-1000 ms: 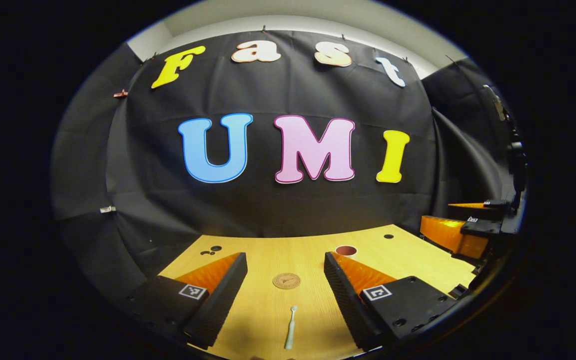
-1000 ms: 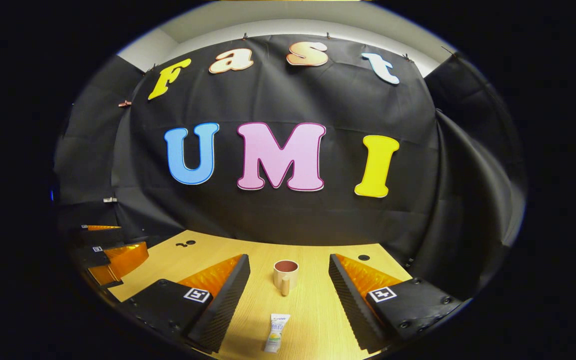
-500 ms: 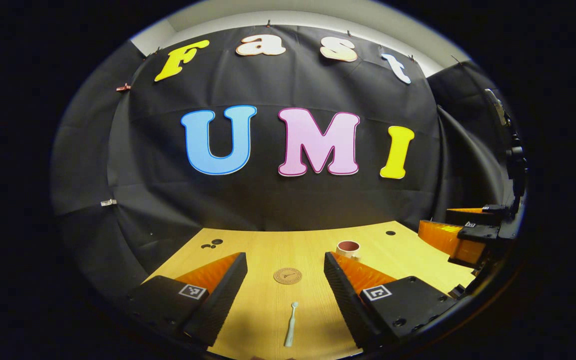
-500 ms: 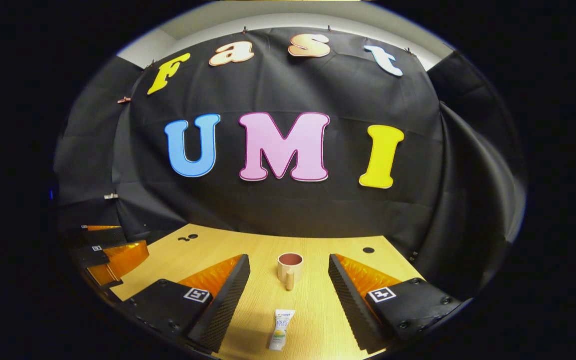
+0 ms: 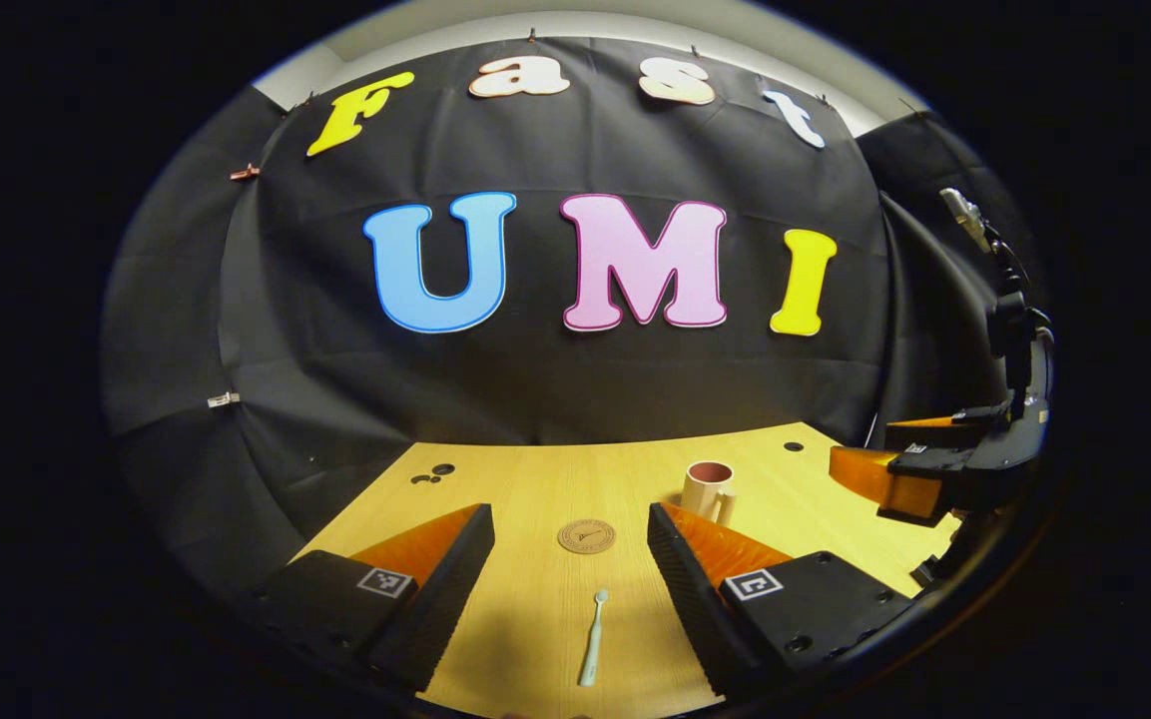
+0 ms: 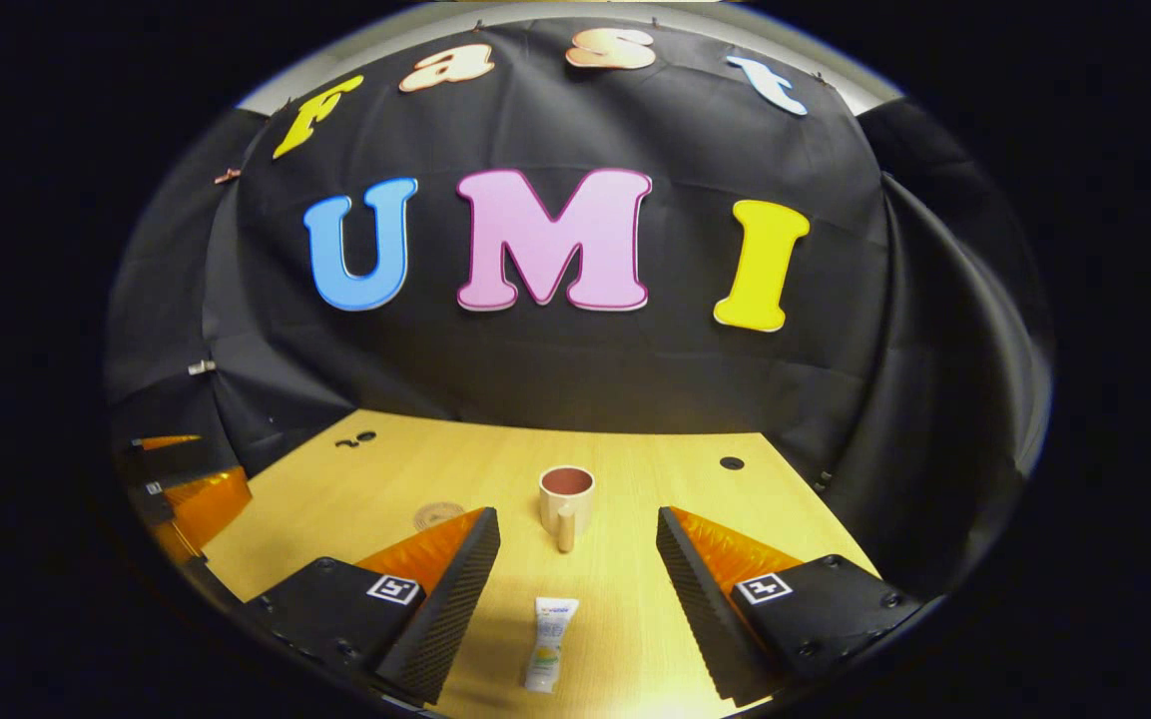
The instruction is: Put the toothbrush and toothpaste on the desktop into the cup, then pick up the cup and place it on the coaster on the desktop.
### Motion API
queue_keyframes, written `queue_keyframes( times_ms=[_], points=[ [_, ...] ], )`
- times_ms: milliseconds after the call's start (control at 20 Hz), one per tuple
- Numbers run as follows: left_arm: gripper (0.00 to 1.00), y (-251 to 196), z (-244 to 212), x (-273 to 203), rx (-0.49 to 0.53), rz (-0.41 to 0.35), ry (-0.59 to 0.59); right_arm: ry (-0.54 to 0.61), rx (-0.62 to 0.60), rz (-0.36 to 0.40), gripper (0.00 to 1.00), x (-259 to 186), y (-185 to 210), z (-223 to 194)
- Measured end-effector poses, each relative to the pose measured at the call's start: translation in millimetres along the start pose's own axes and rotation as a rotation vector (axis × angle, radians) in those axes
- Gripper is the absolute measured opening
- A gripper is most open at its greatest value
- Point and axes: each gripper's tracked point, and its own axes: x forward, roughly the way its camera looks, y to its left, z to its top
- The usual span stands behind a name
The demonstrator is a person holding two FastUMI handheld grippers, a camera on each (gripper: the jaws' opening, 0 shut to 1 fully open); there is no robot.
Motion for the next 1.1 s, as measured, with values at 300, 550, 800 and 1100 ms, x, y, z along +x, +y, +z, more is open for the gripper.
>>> queue_keyframes(
  times_ms=[300,550,800,1100],
  points=[
    [0.98,5,-24,10,0.008,0.056,0.066,0.17,-0.005,0.068,0.98,30,11,-47],
    [0.98,5,-44,20,-0.008,0.101,0.127,0.309,0.017,0.129,0.98,50,21,-88],
    [0.97,7,-60,27,-0.013,0.142,0.183,0.456,0.02,0.154,0.98,62,29,-138],
    [0.97,12,-82,31,-0.006,0.18,0.251,0.606,0.022,0.168,0.98,69,33,-188]
  ],
)
